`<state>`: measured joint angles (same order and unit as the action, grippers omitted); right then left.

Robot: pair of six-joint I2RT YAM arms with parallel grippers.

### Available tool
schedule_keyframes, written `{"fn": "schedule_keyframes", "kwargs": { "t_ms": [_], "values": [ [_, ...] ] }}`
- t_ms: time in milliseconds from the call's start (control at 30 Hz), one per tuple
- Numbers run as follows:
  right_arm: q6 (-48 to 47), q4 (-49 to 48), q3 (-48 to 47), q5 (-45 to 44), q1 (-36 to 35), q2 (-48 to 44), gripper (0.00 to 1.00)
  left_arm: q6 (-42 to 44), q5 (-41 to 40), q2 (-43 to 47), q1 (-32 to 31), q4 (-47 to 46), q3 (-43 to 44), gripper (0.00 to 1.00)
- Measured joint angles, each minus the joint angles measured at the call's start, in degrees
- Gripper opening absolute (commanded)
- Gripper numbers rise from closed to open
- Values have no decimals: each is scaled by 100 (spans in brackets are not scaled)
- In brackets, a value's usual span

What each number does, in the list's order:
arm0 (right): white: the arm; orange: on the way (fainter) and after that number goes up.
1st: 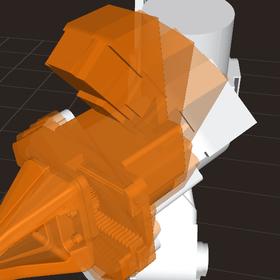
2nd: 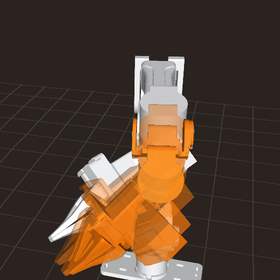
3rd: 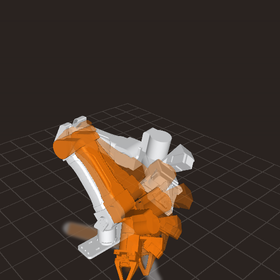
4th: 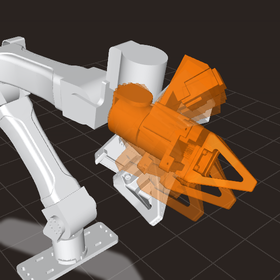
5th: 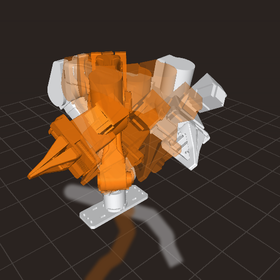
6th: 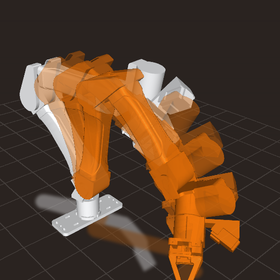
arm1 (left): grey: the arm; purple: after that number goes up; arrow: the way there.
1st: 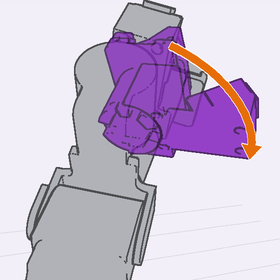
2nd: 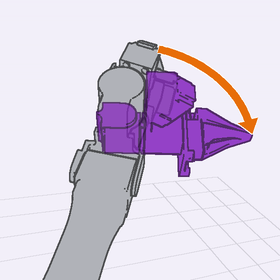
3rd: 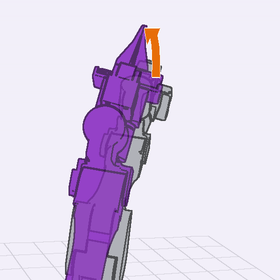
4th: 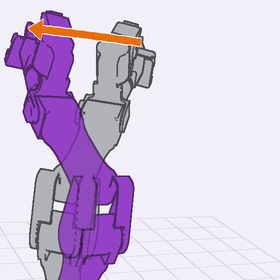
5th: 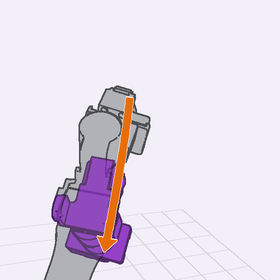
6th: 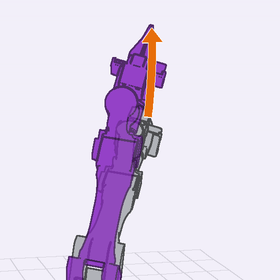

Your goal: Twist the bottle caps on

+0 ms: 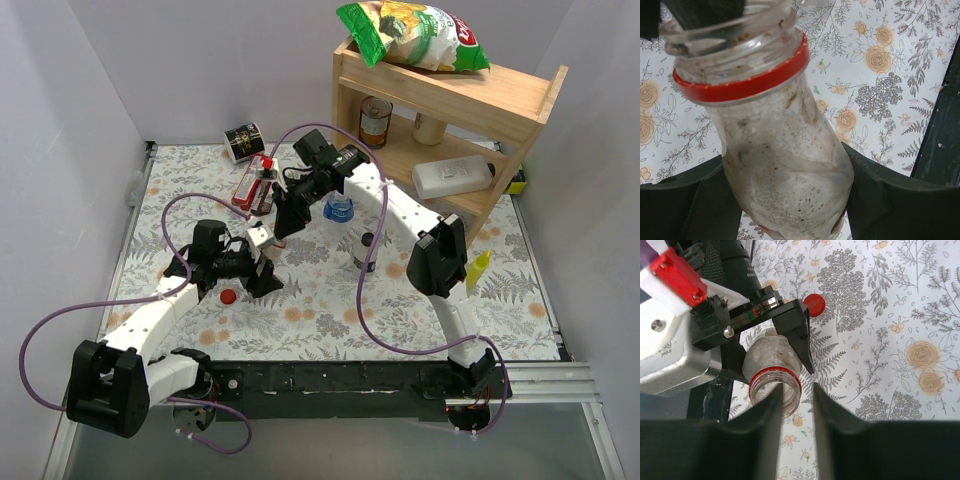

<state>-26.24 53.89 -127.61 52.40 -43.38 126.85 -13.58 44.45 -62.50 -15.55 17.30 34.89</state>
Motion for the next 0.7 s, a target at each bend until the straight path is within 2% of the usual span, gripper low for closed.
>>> {"fn": "schedule_keyframes", "kwargs": {
  "t_ms": [33,67,200,400,533,600,633,700],
  "values": [
    [39,4,-11,-35,20,-20,47,44,0,-31,0,72,42,0],
    [83,-9,-35,-85,50,-46,50,79,-2,-52,0,138,83,0],
    [461,-337,-42,-343,398,-472,51,85,-114,-46,0,267,173,0],
    [330,-568,525,-629,927,-2020,51,-675,-898,138,96,181,363,0],
    [50,-586,785,-837,612,-2448,59,-1408,-1910,118,409,48,1119,0],
    [-177,-568,935,-1014,310,-2358,65,-1784,-2472,111,588,-109,1687,0],
    [-306,-551,1012,-1134,127,-2249,74,-1943,-2723,101,667,-179,1978,0],
    [-544,-584,1231,-1340,-280,-1974,75,-2234,-3084,87,855,-297,2535,0]
  ]
}}
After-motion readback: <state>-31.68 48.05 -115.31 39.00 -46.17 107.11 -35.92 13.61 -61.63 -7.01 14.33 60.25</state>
